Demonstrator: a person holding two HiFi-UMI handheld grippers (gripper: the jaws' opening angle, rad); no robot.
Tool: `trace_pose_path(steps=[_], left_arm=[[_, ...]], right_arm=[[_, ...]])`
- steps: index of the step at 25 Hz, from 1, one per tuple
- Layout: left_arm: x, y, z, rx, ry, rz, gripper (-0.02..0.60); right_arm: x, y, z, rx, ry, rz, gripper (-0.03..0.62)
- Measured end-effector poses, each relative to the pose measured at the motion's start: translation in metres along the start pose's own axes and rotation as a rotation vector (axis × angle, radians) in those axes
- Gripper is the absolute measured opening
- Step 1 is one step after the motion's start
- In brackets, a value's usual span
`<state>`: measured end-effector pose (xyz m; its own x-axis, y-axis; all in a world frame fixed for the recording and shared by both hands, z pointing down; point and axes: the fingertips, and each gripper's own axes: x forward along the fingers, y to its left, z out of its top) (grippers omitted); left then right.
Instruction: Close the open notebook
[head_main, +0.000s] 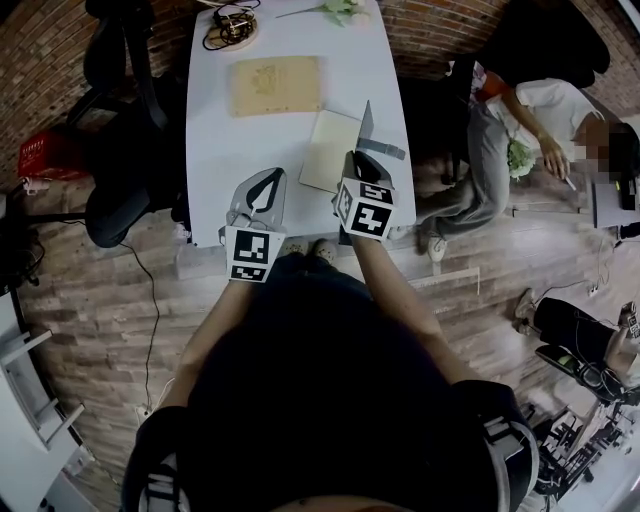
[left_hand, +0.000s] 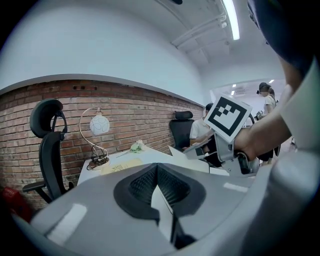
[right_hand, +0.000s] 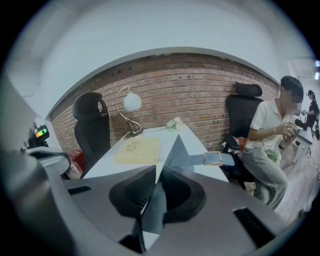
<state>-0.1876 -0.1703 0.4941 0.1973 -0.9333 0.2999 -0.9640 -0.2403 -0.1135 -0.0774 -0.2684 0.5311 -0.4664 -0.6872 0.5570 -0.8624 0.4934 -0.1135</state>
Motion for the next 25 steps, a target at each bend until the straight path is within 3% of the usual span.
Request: trace_pose_path(steps=[25], left_arm=[[-0.020,0.026,-0.010,-0.020,0.013,0.084,-0.005]], right_arm=[[0.030,0.037,-0.013,-0.049,0.070,0.074,0.052]])
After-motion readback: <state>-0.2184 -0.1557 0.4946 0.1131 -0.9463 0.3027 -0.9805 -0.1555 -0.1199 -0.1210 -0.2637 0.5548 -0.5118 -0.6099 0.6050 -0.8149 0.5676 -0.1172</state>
